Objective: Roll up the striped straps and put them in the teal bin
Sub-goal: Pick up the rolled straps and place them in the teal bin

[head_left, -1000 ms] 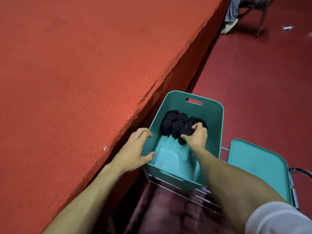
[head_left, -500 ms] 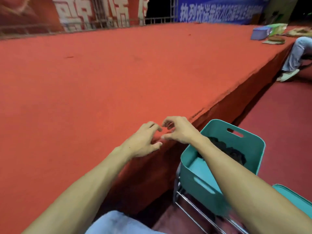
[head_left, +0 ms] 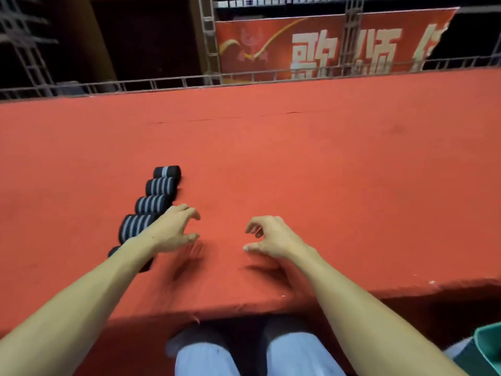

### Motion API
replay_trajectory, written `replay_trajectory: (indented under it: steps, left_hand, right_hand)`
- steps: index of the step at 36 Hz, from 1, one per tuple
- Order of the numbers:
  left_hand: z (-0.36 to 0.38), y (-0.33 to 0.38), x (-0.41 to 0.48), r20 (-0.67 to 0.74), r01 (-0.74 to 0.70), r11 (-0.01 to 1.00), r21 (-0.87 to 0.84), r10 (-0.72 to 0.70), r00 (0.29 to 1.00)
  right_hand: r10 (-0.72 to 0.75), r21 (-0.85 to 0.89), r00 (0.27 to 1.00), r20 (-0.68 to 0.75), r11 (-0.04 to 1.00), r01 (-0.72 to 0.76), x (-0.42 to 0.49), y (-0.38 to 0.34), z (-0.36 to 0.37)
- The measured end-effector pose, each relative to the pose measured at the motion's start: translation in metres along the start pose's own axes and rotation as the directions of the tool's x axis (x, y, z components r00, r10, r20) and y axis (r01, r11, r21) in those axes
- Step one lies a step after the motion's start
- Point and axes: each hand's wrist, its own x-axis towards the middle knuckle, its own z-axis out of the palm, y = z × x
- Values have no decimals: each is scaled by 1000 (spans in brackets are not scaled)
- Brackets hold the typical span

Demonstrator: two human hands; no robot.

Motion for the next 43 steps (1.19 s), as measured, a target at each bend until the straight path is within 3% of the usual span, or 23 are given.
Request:
replay_trajectory:
  steps: [5,12,21,29,33,35,38,43]
  left_hand:
    - [-18,-42,-47,36,182,982,51,-184,982]
    - [-9,-73,-85,216,205,973,108,-224,950]
    - [16,-88,-83,106,231,969,85,-240,965]
    - [15,-80,-79,90,142,965,221,-165,982]
    - [13,-80,-78,38,36,995,-92,-33,999]
    - [14,-74,-76,-55,-16,974,-224,4,999]
    - [17,-58,-70,-240,-42,906,-421,-66,968]
    - [30,-37,-58,-326,-50,822,-567,-169,930]
  right_hand:
    - [-83,22,995,58,996,82,29,-42,35]
    - [-155,84,984,86,986,148,51,-84,71]
    - [-164,176,981,103,974,144,56,-104,95]
    - [-135,239,987,89,965,111,58,-94,103]
    - [-160,348,986,42,928,136,61,-93,107]
    - [-177,428,984,28,891,149,63,-94,110]
    - [-208,555,978,19,816,163,64,-91,114]
    - [-192,580,976,-101,786,215,62,-80,114]
